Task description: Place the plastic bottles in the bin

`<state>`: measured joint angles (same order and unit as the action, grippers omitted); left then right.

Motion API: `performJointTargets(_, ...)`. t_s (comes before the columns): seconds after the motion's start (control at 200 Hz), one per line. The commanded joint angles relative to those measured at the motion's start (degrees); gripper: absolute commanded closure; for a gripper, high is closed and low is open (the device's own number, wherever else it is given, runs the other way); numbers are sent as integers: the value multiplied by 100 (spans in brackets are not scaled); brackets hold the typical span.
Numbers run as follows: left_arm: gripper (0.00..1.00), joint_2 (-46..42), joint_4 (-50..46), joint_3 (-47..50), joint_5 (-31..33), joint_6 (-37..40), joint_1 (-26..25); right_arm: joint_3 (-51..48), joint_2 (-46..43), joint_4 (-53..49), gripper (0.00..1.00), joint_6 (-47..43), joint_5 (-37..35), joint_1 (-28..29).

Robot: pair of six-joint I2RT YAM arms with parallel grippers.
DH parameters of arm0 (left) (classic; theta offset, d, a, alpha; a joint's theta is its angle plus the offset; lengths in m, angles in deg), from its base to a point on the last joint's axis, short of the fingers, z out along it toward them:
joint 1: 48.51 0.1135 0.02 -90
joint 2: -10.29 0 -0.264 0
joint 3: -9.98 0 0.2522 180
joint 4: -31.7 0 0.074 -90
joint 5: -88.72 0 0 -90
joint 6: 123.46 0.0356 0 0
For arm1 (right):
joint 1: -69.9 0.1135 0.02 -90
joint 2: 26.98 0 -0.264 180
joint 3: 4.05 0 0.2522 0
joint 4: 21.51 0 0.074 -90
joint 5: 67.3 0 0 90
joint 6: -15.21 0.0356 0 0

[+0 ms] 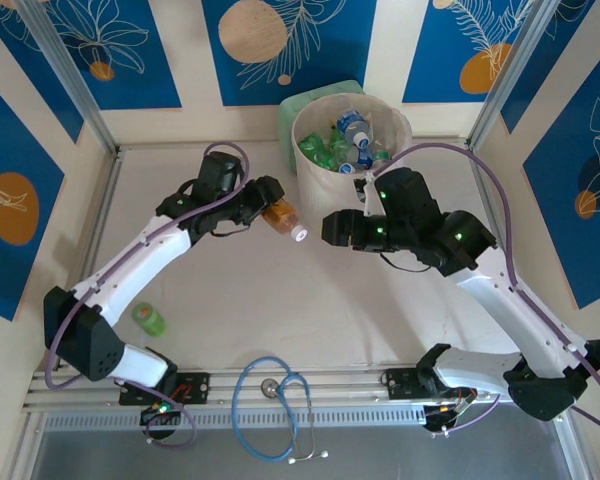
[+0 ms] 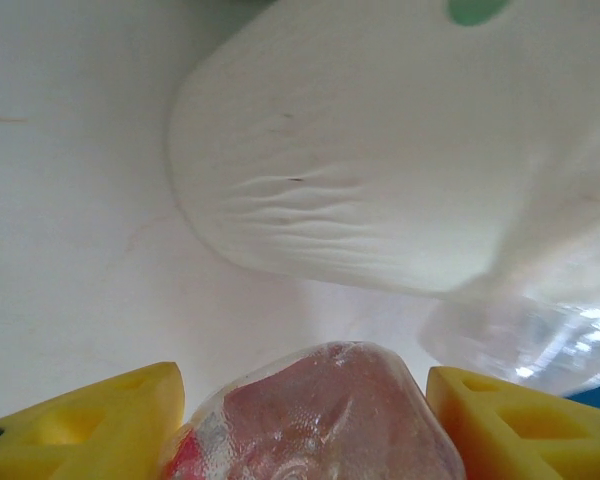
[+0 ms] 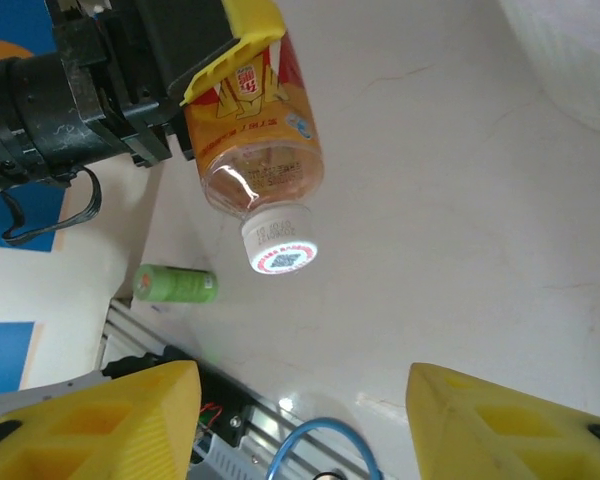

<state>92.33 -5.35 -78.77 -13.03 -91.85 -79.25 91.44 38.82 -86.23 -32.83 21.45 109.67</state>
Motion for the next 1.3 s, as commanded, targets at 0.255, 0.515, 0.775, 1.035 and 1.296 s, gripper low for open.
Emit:
performJointTargets(0.255, 38, -293, 1570, 309, -1209, -504, 27, 455, 700, 174, 41, -73, 852, 53)
performJointTargets(0.515, 37, -441, 1527, 291, -1353, -397, 28, 719, 976, 104, 44, -82, 748, 92)
performJointTargets(0.775, 36, -461, 1575, 334, -1426, -353, 27, 837, 1122, 111, 52, -100, 654, 198)
performJointTargets(1.035, 36, -417, 1668, 342, -1552, -392, 16, 827, 1147, 195, 58, -82, 704, 199)
performJointTargets(1.296, 36, -391, 1723, 333, -1611, -398, -27, 798, 1175, 305, 58, -65, 746, 242)
